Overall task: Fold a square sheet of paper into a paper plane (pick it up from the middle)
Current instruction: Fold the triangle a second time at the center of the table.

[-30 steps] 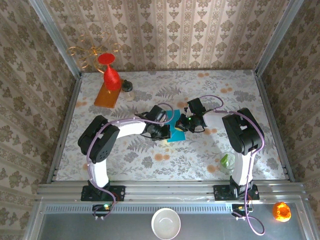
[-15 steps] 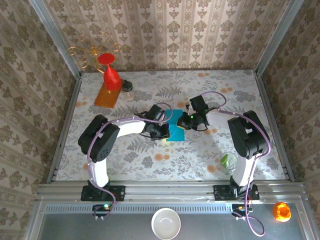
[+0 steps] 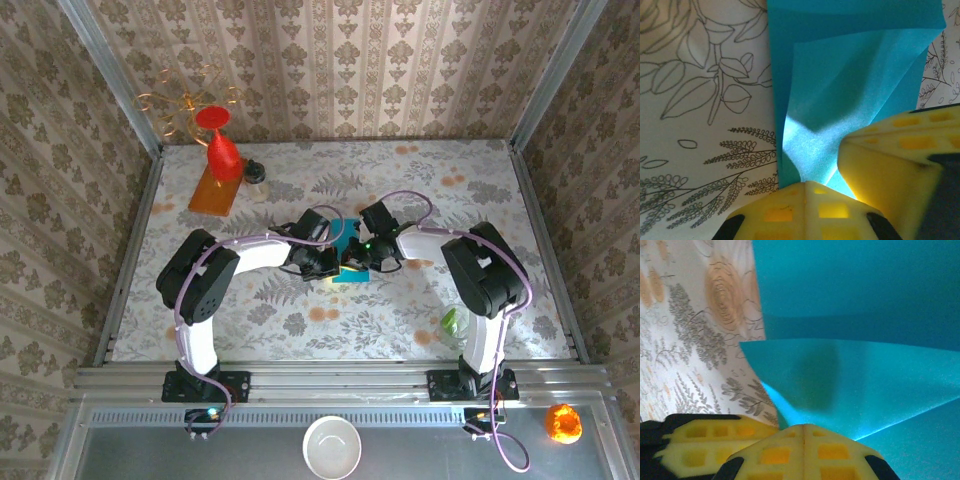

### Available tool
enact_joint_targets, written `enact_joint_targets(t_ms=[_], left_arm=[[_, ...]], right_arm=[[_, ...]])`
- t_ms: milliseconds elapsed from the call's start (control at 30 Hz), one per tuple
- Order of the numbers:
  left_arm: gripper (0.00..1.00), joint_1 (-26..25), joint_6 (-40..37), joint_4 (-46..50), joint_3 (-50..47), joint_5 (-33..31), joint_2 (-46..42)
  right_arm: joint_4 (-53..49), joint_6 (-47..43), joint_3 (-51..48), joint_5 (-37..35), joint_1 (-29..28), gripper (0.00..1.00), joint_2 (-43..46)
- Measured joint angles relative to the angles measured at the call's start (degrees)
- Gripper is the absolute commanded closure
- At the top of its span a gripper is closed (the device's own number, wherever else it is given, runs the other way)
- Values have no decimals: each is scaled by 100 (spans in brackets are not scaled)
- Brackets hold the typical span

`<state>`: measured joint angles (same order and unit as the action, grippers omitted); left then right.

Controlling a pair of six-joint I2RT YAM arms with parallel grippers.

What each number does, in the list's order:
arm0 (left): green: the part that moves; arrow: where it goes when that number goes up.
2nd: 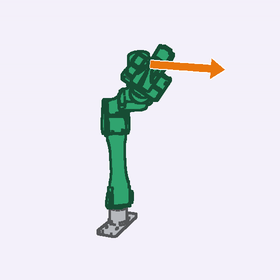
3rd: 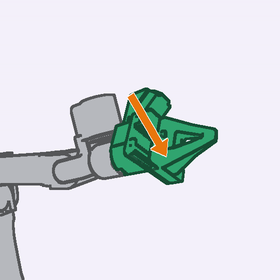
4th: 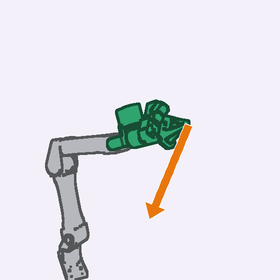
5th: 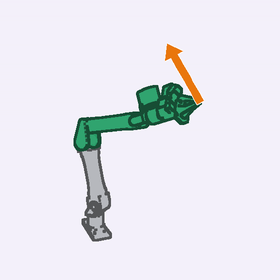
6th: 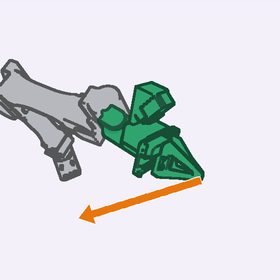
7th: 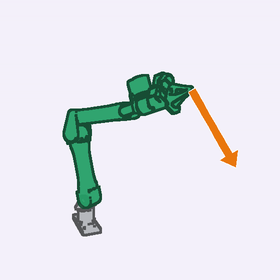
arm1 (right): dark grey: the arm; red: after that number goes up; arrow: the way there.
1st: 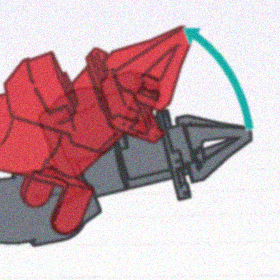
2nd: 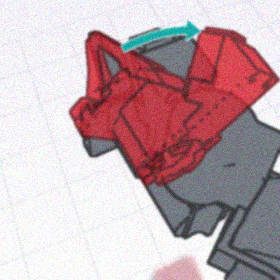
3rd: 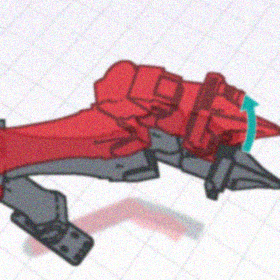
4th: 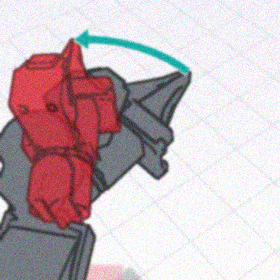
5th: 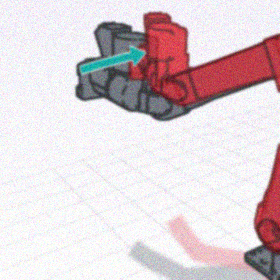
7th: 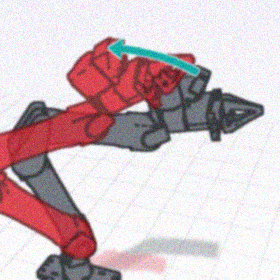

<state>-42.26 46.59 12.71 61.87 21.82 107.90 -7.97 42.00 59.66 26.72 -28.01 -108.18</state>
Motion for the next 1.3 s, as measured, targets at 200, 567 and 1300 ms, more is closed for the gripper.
enact_joint_targets(t_ms=[200,567,1300], left_arm=[[100,0,76,-55,-39,2,0],[100,4,323,-424,-306,11,-83],[78,227,227,-339,118,20,-125]], right_arm=[[35,20,0,-26,48,98,-81],[260,-11,-17,264,935,97,-197],[323,111,-444,120,1613,72,662]])
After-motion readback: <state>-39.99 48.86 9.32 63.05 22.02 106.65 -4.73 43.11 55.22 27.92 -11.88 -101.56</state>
